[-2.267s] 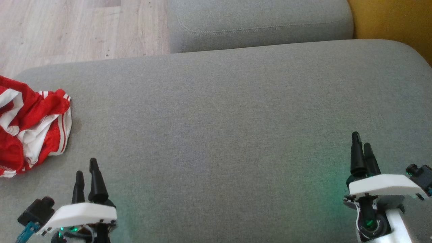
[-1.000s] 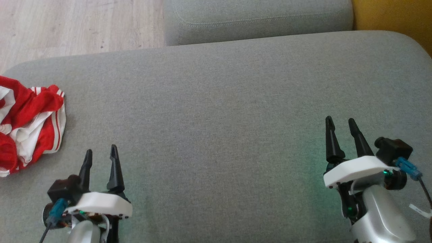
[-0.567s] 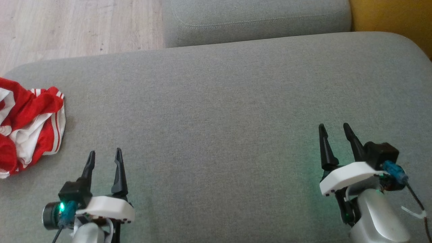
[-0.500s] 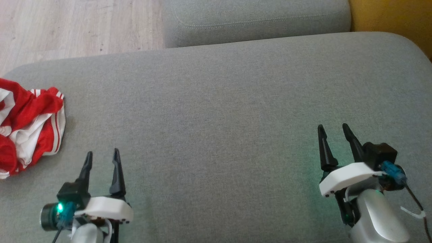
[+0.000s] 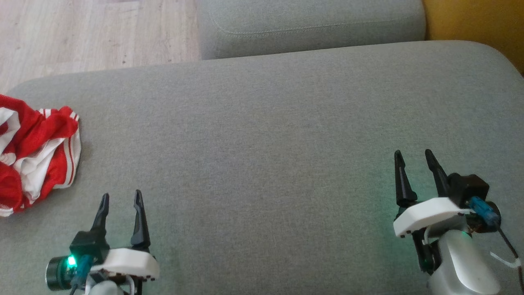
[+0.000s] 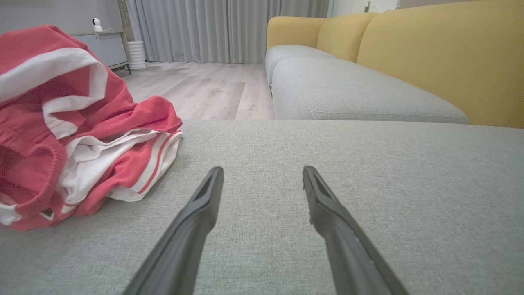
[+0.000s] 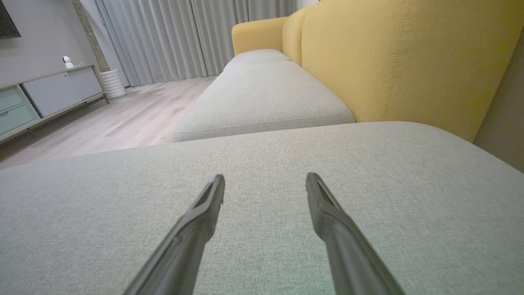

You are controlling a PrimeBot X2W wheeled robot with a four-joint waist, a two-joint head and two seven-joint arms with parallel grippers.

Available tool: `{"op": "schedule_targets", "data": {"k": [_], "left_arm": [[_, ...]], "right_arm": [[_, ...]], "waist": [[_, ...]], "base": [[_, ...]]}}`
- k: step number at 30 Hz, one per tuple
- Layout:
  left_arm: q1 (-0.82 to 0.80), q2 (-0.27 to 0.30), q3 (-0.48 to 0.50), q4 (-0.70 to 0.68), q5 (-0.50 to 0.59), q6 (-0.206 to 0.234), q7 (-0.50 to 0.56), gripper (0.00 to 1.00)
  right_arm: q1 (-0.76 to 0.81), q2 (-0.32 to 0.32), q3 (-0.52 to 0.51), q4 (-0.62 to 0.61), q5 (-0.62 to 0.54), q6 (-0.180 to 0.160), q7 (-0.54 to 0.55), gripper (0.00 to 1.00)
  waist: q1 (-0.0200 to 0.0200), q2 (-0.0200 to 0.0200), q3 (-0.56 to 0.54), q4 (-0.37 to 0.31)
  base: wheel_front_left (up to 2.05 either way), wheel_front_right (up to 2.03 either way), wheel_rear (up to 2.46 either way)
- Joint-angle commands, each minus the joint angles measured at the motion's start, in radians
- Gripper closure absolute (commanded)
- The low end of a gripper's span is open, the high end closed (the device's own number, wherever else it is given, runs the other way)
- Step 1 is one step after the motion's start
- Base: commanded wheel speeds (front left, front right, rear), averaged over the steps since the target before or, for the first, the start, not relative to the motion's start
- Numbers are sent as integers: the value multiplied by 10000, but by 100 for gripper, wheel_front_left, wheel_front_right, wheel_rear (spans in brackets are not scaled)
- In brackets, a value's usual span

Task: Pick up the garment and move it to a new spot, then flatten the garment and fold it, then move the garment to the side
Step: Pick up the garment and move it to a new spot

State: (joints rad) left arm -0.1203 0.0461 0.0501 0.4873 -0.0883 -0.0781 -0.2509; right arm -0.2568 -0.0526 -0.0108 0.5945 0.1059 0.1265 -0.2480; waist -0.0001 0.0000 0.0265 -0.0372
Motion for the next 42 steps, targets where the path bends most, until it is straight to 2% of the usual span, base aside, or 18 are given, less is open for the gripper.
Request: {"op": "schedule_targets", "data": {"k": [1,9,17,18,22,23,28,35,42], "left_arm": [[-283,59,333,-309,0,72,-109,0],[-469,46,322,-269,-34,81,-109,0],[-519,43,240,-237,-322,172,-109,0],[-519,43,240,-237,-322,172,-109,0],[-512,43,230,-293,-420,235,-109,0],[-488,42,241,-319,-472,263,-109,0],[-405,42,404,-442,-575,334,-109,0],[-296,42,645,-540,-569,314,-109,0],[-480,42,915,-786,-559,214,-109,0]], "right_arm": [[-341,19,231,-344,46,42,-137,0],[-353,22,492,-384,134,42,-137,0],[-472,23,1109,-385,264,42,-137,0],[-472,23,1109,-385,264,42,-137,0],[-567,23,1465,-318,323,42,-137,0],[-609,23,1638,-268,374,42,-137,0],[-714,23,2083,-179,530,42,-138,0],[-765,24,2327,-60,600,42,-138,0],[-819,12,2393,0,573,42,-138,0]], "waist": [[1,0,15,45],[1,0,196,859],[1,0,376,2561],[1,0,376,2561],[1,0,463,3462],[1,0,505,3877],[1,0,594,4639],[1,0,656,5172],[1,0,880,5126]], "base": [[0,0,0],[0,0,0],[0,0,0],[0,0,0],[0,0,0],[0,0,0],[0,0,0],[0,0,0],[0,0,0]]}}
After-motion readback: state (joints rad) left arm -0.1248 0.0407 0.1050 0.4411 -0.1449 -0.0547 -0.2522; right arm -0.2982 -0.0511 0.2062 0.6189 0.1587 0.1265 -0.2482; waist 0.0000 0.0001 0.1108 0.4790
